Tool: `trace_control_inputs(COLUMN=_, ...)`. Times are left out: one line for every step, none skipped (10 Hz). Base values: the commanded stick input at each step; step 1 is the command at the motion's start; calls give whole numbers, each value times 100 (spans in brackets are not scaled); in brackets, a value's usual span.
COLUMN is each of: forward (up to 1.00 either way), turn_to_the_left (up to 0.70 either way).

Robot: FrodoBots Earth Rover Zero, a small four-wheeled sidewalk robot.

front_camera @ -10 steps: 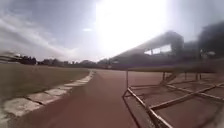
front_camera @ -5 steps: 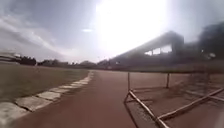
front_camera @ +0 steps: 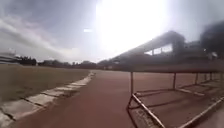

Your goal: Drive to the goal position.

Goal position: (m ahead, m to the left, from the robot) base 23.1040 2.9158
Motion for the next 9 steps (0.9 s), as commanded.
trace_control_inputs(forward=70, turn_to_the_left=0)
trace_control_inputs(forward=70, turn_to_the_left=0)
trace_control_inputs(forward=70, turn_to_the_left=0)
trace_control_inputs(forward=70, turn_to_the_left=0)
trace_control_inputs(forward=70, turn_to_the_left=0)
trace_control_inputs(forward=70, turn_to_the_left=0)
trace_control_inputs(forward=70, turn_to_the_left=0)
trace_control_inputs(forward=70, turn_to_the_left=0)
trace_control_inputs(forward=70, turn_to_the_left=0)
